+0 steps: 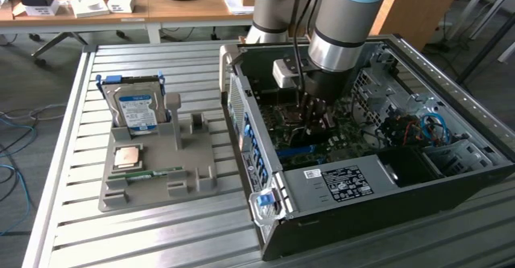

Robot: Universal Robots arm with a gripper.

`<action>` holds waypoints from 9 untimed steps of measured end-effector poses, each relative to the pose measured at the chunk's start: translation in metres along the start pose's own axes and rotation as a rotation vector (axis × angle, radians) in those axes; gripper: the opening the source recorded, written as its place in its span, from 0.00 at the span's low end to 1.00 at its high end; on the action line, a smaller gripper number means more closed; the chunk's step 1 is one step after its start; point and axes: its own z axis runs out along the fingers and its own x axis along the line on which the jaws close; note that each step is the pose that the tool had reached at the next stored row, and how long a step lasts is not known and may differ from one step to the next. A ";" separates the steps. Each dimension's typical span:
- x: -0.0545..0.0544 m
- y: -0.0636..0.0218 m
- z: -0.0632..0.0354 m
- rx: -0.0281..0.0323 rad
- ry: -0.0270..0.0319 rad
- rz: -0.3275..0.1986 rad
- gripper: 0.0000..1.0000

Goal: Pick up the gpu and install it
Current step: 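Insert the gpu into the slot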

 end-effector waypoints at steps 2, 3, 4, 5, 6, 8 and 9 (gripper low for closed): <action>0.000 0.0001 0.0000 0.0007 0.0000 0.000 0.26; 0.000 0.0002 0.0000 0.0006 0.0000 0.000 0.26; 0.000 0.0007 0.0000 0.0009 0.0000 0.000 0.26; 0.000 0.0009 0.0000 0.0013 0.0000 0.000 0.26; 0.000 0.0009 0.0000 0.0019 0.0000 0.000 0.26; 0.000 0.0009 0.0000 0.0027 -0.0001 0.000 0.26; 0.000 0.0010 0.0000 0.0034 0.0000 0.000 0.26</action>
